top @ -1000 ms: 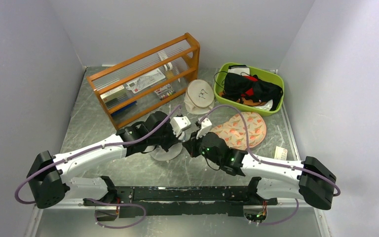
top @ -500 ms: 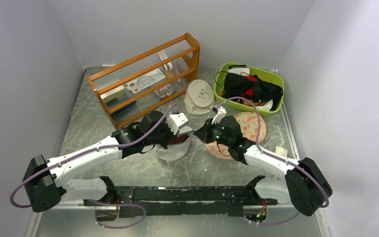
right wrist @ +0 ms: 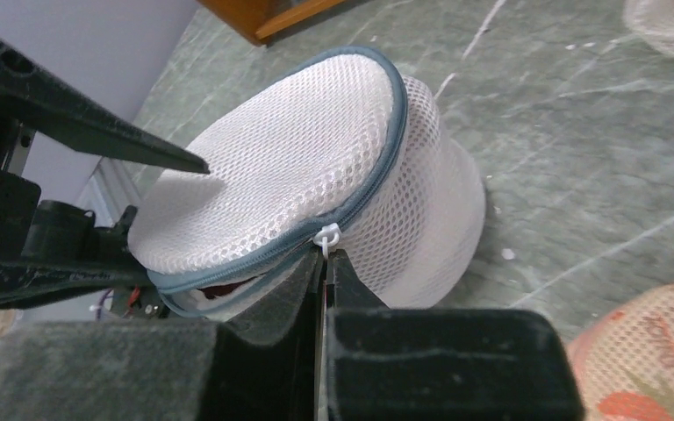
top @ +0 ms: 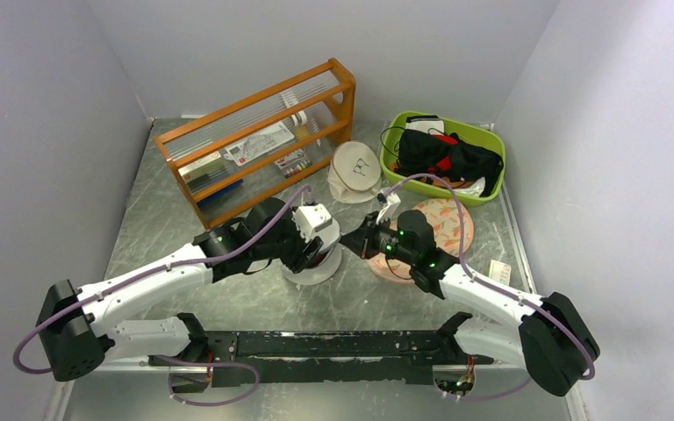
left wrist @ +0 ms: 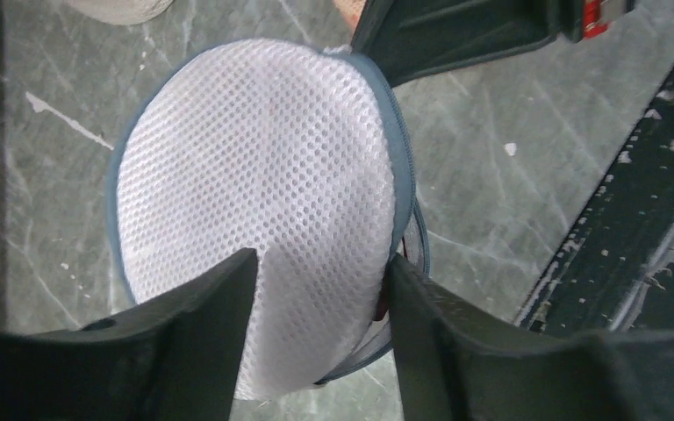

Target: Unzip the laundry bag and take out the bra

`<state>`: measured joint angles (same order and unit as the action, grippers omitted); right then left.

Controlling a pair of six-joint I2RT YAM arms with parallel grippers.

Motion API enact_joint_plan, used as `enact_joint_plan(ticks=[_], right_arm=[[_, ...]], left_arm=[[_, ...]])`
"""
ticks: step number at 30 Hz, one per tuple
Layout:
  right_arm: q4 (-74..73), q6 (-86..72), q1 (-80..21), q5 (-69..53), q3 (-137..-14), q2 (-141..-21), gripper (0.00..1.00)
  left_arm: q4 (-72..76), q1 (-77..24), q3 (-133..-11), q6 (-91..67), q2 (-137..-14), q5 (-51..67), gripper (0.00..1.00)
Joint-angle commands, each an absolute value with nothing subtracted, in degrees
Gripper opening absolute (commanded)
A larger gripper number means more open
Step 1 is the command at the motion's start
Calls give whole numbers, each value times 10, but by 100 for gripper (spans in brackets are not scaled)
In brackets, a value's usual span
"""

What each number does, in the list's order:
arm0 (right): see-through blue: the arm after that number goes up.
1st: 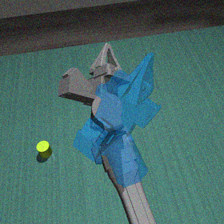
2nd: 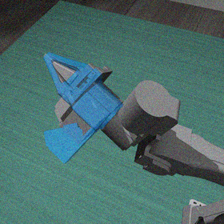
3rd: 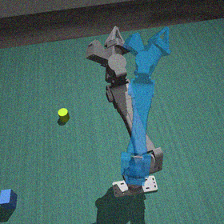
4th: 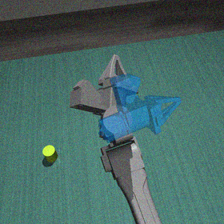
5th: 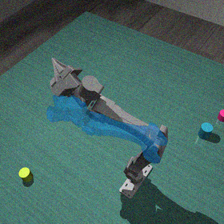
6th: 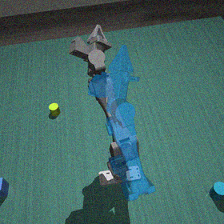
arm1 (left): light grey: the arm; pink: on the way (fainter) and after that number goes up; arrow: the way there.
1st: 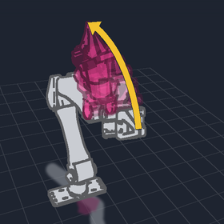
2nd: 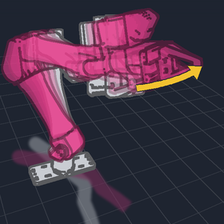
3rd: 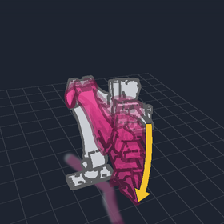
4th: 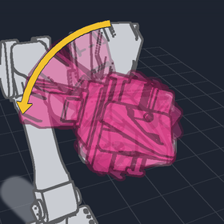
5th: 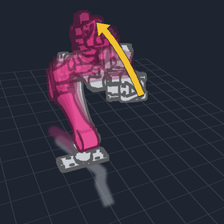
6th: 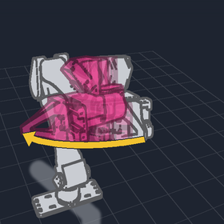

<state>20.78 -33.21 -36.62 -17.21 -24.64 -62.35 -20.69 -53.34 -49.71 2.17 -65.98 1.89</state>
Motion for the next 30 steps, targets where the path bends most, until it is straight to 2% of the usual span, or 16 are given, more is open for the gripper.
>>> enact_joint_plan(ticks=[1,7,13,18,25,28,30], right_arm=[[250,-343,-401,-177,-255,-624,0],[247,-343,-464,-134,-275,-636,0],[253,-341,-498,-121,-289,-646,0],[250,-341,-505,-122,-292,-644,0],[237,-340,-507,-96,-281,-637,0],[220,-340,-507,-73,-286,-640,0],[205,-342,-504,-49,-286,-638,0]], left_arm=[[-187,-530,-489,18,-623,70,69],[-194,-531,-490,13,-626,36,72],[-205,-530,-497,9,-639,1,65],[-207,-530,-499,6,-634,-18,51],[-203,-530,-500,7,-621,-28,20],[-202,-531,-497,7,-612,-32,10],[-201,-530,-496,6,-604,-37,7]])
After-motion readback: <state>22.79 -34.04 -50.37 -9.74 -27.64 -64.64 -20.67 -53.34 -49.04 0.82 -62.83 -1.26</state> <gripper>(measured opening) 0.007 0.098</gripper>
